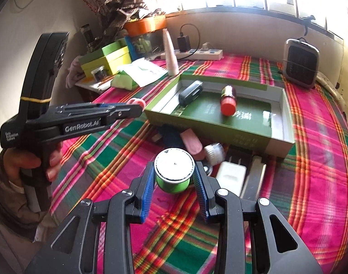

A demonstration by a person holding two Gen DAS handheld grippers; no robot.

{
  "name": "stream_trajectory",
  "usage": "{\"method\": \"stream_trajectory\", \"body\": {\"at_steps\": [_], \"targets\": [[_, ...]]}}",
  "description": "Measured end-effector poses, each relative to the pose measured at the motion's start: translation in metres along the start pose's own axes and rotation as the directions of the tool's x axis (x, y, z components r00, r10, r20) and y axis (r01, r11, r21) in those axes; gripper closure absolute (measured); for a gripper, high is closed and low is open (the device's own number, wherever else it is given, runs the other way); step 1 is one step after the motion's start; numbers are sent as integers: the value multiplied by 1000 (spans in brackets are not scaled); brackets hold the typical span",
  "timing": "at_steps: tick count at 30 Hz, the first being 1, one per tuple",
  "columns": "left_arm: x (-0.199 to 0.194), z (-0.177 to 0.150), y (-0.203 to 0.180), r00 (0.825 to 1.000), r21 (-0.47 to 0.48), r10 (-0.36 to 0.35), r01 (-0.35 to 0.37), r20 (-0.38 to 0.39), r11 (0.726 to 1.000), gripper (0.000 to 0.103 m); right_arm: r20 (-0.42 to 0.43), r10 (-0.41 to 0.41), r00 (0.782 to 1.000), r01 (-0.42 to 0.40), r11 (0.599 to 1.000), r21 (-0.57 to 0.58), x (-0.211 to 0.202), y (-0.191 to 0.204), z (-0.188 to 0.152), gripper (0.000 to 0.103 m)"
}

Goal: Organize rigid objects
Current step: 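Carry the pink clip and green spool over the green box lid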

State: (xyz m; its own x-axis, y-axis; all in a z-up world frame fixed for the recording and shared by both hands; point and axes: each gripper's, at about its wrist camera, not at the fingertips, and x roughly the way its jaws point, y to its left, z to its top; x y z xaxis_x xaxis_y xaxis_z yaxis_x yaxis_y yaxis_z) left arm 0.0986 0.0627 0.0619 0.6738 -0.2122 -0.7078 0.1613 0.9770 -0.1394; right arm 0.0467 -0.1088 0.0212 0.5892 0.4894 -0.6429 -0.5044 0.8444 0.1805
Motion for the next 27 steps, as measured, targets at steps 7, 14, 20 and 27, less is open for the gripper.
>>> {"method": "stream_trajectory", "body": {"at_steps": [7, 14, 20, 27], "targets": [[10, 17, -8, 999, -2, -39, 39, 1, 999, 86, 36, -39, 999, 38, 998, 43, -4, -22, 20, 68], [24, 33, -18, 998, 18, -58, 58, 1, 998, 86, 33, -98, 995, 95, 991, 95, 2, -53, 40, 68], [43, 47, -20, 998, 13, -65, 65, -17, 998, 86, 14, -153, 988, 149, 978, 143, 14, -81, 53, 68], [63, 55, -21, 997, 18, -71, 72, -43, 997, 86, -30, -176, 984, 179, 971, 161, 36, -103, 67, 68]]}}
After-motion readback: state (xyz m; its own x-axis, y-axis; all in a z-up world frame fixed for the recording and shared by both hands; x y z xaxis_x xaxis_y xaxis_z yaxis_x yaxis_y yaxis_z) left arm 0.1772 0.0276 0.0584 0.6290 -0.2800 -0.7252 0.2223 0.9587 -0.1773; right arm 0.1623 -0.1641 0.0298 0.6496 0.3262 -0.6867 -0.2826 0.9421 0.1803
